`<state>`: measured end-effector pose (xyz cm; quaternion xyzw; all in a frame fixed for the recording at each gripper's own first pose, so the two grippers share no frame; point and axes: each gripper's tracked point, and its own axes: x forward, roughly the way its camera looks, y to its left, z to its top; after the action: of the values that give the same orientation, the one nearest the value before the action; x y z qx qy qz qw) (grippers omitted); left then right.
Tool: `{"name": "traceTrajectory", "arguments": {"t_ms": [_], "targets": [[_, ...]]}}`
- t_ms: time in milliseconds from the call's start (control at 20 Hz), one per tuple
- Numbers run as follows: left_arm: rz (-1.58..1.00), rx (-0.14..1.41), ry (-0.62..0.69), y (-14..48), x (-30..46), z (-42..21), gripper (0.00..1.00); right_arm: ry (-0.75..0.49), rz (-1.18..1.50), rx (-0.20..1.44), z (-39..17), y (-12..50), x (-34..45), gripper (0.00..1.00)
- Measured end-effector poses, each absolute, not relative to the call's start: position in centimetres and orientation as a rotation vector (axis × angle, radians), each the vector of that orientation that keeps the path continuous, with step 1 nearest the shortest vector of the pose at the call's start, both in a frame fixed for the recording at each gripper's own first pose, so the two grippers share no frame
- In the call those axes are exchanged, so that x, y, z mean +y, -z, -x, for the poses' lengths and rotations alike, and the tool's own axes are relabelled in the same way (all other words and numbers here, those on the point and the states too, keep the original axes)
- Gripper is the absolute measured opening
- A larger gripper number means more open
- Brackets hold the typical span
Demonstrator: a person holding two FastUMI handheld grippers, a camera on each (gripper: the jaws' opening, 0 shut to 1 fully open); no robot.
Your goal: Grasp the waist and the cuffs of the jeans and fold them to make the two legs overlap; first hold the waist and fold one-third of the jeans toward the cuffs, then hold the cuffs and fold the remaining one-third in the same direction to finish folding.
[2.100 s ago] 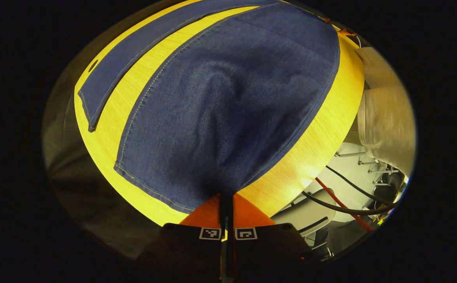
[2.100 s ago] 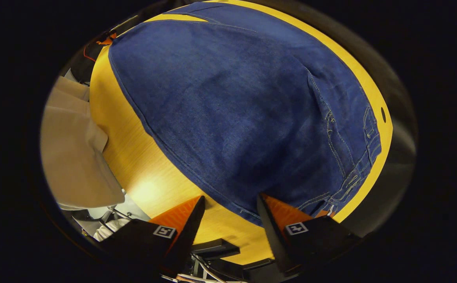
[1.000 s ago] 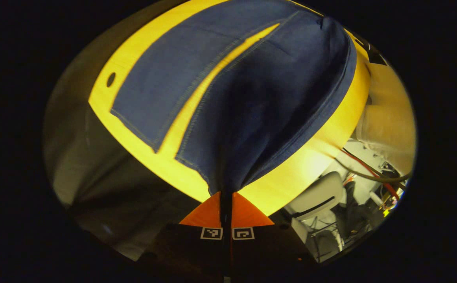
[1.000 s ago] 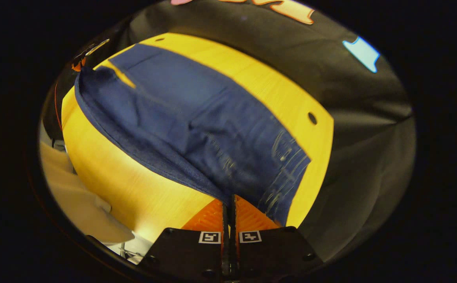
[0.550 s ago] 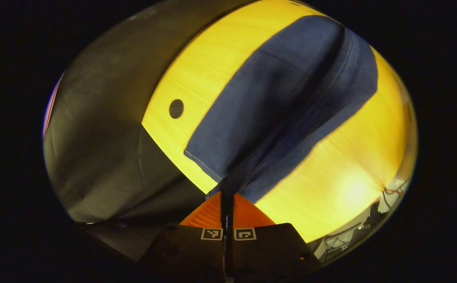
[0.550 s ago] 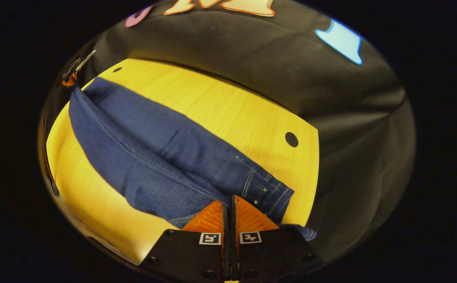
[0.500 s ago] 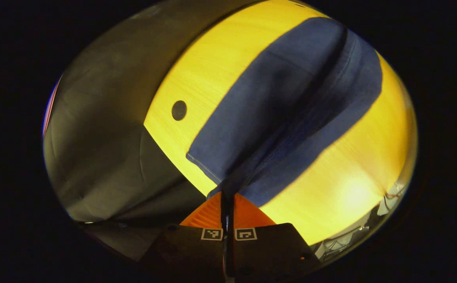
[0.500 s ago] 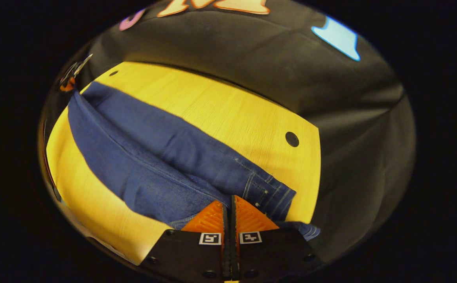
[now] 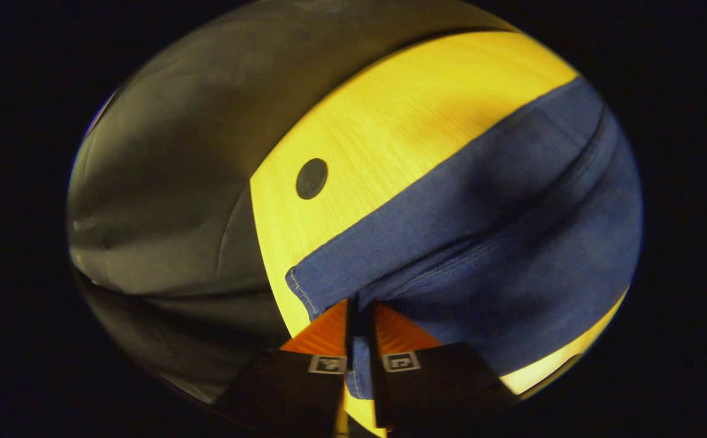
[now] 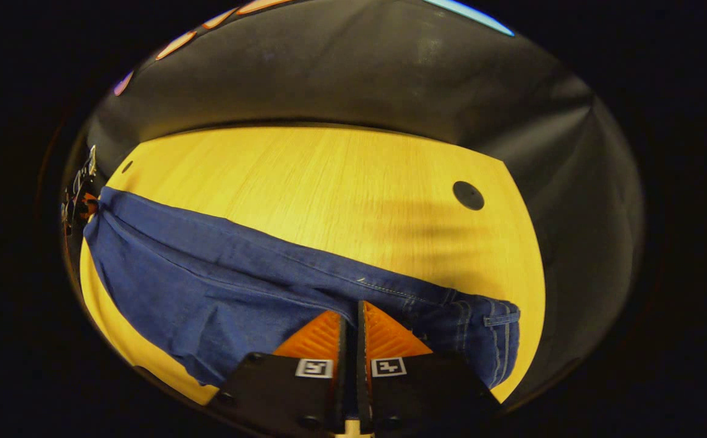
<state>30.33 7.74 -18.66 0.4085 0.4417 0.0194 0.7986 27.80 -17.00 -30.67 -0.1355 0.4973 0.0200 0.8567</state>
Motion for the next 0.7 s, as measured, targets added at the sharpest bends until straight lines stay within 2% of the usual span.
{"name": "traceTrajectory", "arguments": {"t_ms": [150,200,250,350,500,700], "targets": [[-0.746,0.795,-0.179,16.1,8.5,-29.7,0.98,0.011,0.252,0.976,-27.7,27.4,-19.6,0.99],[-0.681,0.740,-0.216,15.0,8.4,-29.2,1.00,0.039,0.227,0.958,-26.8,25.9,-20.8,0.98],[-0.612,0.691,-0.242,14.2,7.8,-28.8,0.94,0.072,0.211,0.942,-26.2,24.9,-22.3,1.00],[-0.461,0.625,-0.274,13.7,7.5,-27.9,0.94,0.125,0.178,0.935,-24.1,23.6,-25.3,1.00],[-0.256,0.551,-0.280,14.0,7.1,-28.8,0.95,0.203,0.145,0.967,-20.2,23.8,-30.0,1.00],[-0.174,0.451,-0.273,11.7,6.1,-29.8,0.95,0.222,0.074,1.040,-17.3,27.0,-32.4,1.00]]}}
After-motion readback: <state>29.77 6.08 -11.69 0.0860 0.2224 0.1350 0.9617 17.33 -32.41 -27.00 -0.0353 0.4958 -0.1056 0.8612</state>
